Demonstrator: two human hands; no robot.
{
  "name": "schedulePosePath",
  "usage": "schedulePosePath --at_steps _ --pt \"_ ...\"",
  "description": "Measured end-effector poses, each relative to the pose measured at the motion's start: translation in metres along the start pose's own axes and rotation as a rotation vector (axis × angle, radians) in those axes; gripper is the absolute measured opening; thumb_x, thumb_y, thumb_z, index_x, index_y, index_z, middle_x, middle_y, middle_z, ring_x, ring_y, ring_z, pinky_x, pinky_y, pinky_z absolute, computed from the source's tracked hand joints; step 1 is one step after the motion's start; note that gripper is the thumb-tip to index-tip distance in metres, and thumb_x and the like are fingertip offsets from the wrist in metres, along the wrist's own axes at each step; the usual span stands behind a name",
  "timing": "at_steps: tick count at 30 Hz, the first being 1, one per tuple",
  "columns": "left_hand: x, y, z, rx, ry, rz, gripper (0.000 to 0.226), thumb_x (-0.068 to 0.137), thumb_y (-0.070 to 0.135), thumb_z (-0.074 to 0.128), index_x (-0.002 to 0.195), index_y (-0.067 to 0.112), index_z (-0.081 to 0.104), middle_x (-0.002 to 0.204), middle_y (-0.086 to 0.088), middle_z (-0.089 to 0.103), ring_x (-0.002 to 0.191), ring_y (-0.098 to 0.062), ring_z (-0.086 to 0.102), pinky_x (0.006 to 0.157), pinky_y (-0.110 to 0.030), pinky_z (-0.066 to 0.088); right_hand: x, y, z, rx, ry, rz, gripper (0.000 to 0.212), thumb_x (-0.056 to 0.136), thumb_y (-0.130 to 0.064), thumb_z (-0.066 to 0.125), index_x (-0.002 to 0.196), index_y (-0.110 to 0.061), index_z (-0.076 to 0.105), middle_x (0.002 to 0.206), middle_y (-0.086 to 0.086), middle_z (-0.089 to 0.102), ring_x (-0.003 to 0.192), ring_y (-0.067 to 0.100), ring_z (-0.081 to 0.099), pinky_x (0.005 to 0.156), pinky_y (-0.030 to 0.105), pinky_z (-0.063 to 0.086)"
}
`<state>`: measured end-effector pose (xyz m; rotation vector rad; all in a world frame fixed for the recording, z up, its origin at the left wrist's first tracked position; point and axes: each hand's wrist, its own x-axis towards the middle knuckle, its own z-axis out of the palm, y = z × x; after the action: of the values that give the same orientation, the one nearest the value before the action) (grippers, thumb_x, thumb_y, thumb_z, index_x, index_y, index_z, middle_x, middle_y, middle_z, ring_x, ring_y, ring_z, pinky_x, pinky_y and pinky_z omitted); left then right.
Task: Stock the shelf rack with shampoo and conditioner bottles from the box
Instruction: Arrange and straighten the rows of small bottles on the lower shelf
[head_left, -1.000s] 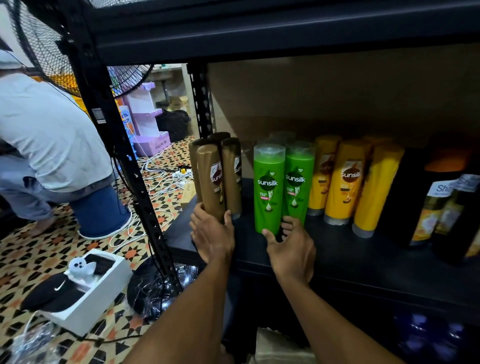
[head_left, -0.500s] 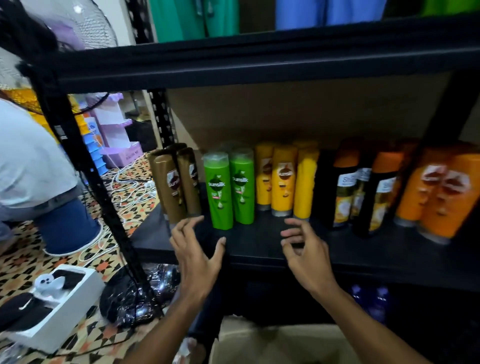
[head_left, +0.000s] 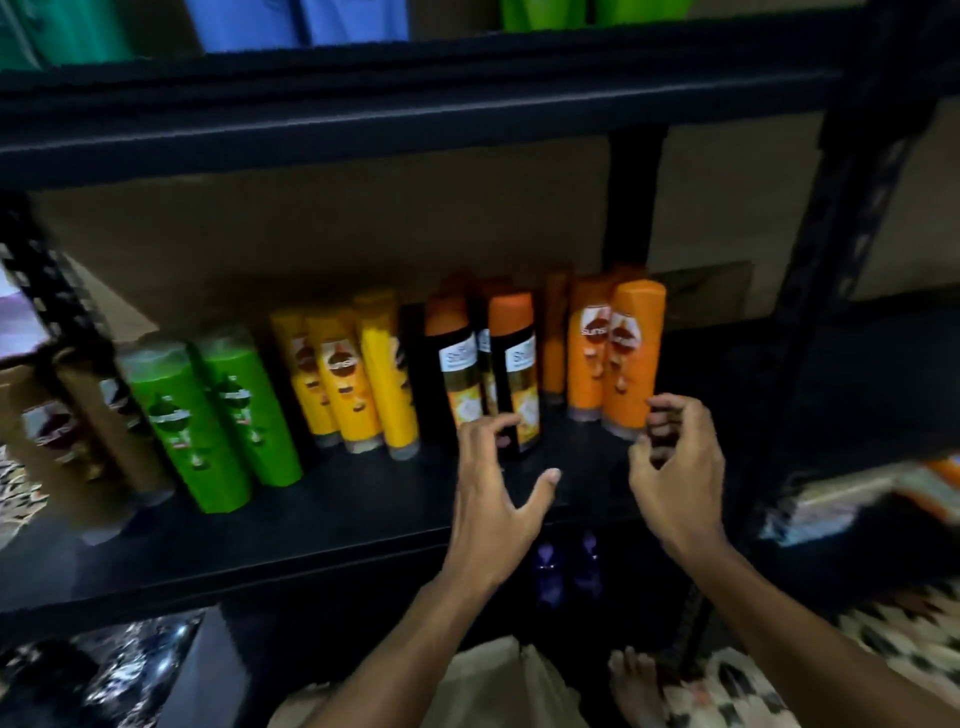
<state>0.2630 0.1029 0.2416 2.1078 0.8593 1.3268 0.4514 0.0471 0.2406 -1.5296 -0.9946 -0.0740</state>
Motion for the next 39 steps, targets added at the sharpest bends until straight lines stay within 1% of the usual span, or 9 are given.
schedulePosePath --at_steps 3,6,11,16,19,22,27,34,39 --pt "0.017 -0.004 0.045 -0.022 -0.122 -0.055 0.062 0.089 0.028 0.076 0.139 0.029 0.040 0.137 0.014 0.041 0.125 0.002 0.046 0.102 -0.030 0.048 0.015 0.029 0.002 -0.048 -0.001 0.023 0.049 0.085 -0.012 0.073 0.120 -0.029 0.043 0.114 -0.004 0.049 0.104 0.016 0.055 0.084 0.042 0.055" --pt "0.037 -0.020 0.080 -0.004 -0.151 -0.109 0.064 0.089 0.024 0.075 0.140 0.028 0.035 0.138 0.012 0.037 0.127 -0.009 0.044 0.104 -0.039 0.048 0.031 0.051 0.010 -0.085 -0.057 0.064 0.062 0.081 -0.022 0.079 0.123 -0.035 0.036 0.117 -0.005 0.042 0.109 0.017 0.050 0.089 0.048 0.053" --pt "0.056 -0.037 0.110 0.016 -0.162 -0.180 0.064 0.090 0.017 0.072 0.141 0.028 0.035 0.140 0.006 0.037 0.126 -0.012 0.043 0.106 -0.040 0.048 0.054 0.075 0.024 -0.084 -0.130 0.197 0.082 0.075 -0.038 0.086 0.133 -0.033 0.029 0.128 -0.001 0.041 0.118 0.020 0.049 0.094 0.049 0.052" --pt "0.068 -0.043 0.129 0.031 -0.111 -0.208 0.067 0.090 0.019 0.072 0.144 0.022 0.033 0.144 0.001 0.038 0.131 -0.016 0.042 0.110 -0.036 0.044 0.064 0.079 0.035 -0.072 -0.153 0.241 0.086 0.073 -0.051 0.084 0.138 -0.033 0.030 0.130 -0.004 0.051 0.115 0.018 0.057 0.090 0.044 0.054" --pt "0.081 -0.044 0.144 -0.002 -0.041 -0.269 0.074 0.091 0.019 0.072 0.149 0.017 0.027 0.150 -0.004 0.040 0.135 -0.018 0.042 0.111 -0.032 0.040 0.066 0.078 0.037 -0.067 -0.183 0.265 0.079 0.080 -0.051 0.080 0.141 -0.029 0.035 0.134 -0.003 0.056 0.113 0.018 0.060 0.091 0.042 0.054" --pt "0.096 -0.048 0.155 -0.048 0.010 -0.338 0.072 0.093 0.018 0.071 0.149 0.019 0.025 0.150 -0.007 0.045 0.135 -0.024 0.047 0.109 -0.040 0.044 0.063 0.081 0.036 -0.067 -0.174 0.267 0.064 0.085 -0.046 0.076 0.137 -0.029 0.043 0.130 -0.003 0.061 0.111 0.019 0.062 0.093 0.045 0.054" --pt "0.112 -0.049 0.165 -0.068 -0.008 -0.432 0.074 0.090 0.027 0.076 0.146 0.021 0.029 0.145 -0.010 0.053 0.128 -0.029 0.056 0.104 -0.048 0.049 0.051 0.082 0.026 -0.195 -0.115 0.213 0.062 0.093 -0.039 0.067 0.144 -0.022 0.036 0.136 0.005 0.054 0.120 0.025 0.057 0.097 0.048 0.051" --pt "0.091 -0.034 0.158 0.209 -0.091 -0.378 0.056 0.094 0.034 0.070 0.135 0.008 0.043 0.137 -0.013 0.049 0.126 -0.030 0.051 0.103 -0.043 0.045 0.033 0.076 -0.003 -0.251 -0.183 0.200 0.053 0.098 -0.031 0.062 0.142 -0.020 0.037 0.132 0.006 0.055 0.113 0.029 0.057 0.083 0.034 0.041" --pt "0.044 -0.023 0.107 0.197 -0.144 -0.309 0.055 0.092 0.037 0.072 0.132 0.013 0.044 0.131 -0.008 0.056 0.121 -0.027 0.056 0.099 -0.042 0.048 0.014 0.056 -0.021 -0.187 -0.275 0.209 0.048 0.099 -0.032 0.059 0.142 -0.025 0.037 0.128 0.001 0.057 0.115 0.025 0.057 0.091 0.040 0.047"
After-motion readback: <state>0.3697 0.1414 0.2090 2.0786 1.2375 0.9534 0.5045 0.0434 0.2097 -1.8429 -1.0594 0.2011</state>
